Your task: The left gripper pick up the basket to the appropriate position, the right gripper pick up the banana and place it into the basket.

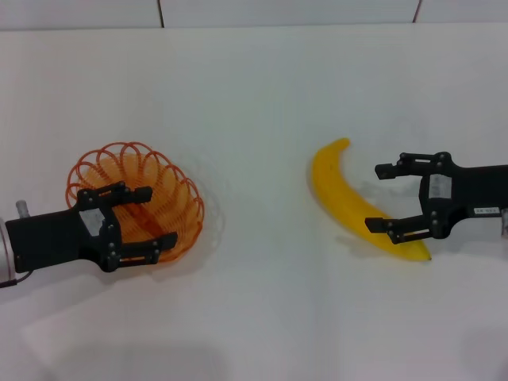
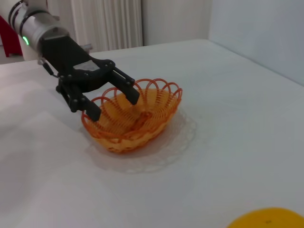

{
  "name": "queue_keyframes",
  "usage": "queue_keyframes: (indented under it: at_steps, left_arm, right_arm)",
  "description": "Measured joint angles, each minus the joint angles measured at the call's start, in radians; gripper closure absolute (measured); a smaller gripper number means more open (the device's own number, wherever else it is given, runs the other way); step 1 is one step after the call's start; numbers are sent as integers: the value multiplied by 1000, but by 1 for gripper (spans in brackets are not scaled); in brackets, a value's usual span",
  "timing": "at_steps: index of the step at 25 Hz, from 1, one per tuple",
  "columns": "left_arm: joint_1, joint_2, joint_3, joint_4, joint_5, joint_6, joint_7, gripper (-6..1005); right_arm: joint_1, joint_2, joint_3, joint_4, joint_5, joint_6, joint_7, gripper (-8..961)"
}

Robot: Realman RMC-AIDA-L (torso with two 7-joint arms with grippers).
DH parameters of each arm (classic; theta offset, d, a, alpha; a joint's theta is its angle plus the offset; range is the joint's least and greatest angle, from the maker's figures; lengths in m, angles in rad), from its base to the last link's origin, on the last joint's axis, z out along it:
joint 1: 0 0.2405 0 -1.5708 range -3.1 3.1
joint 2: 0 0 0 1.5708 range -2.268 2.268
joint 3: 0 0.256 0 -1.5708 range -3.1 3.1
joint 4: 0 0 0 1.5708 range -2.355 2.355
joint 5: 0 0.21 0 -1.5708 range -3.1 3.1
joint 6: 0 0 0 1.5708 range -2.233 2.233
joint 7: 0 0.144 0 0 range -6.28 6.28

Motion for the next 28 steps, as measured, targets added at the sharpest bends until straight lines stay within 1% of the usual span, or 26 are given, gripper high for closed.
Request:
queue_keyframes:
  at_steps: [4,9,13,14,15,16,19,22,23,24,25,26,28]
  left_arm:
    - [-1,-1,-2,2,-1,0,-23,139]
    - [-2,-1,-27,18,-6,0,-78,139]
    - [2,-3,-31,67,-29,5,-156,140]
    - [8,-4,-32,122,-32,-2,-241,140]
    - [8,-4,-32,122,-32,-2,-241,140]
    - [12,-2,-39,164,-25,-14,-314,140]
    - [8,6,-91,269,44,-42,-500,141]
    - [-28,23,-150,326,170,-49,-653,141]
    - [-46,29,-165,330,214,-51,-692,141]
    - [-79,38,-186,319,283,-58,-732,142]
    - [-79,38,-186,319,283,-58,-732,142]
    - [-98,40,-196,308,314,-62,-741,142]
    - [-133,36,-206,292,372,-78,-751,142]
  right_arm:
    - [1,0,9,0,0,5,2,49]
    - [2,2,15,0,0,5,4,50]
    - [0,4,15,0,0,6,4,50]
    - [0,5,15,0,0,7,4,51]
    - [1,5,15,0,0,7,4,51]
    - [3,5,15,0,0,7,5,51]
    - [6,6,15,0,0,12,5,52]
    - [7,8,15,0,1,27,6,52]
    - [8,9,15,0,1,32,6,52]
    - [8,10,15,1,1,35,6,53]
    - [8,10,15,1,1,36,6,53]
    - [8,10,15,1,1,36,6,53]
    - [8,11,15,1,0,37,6,53]
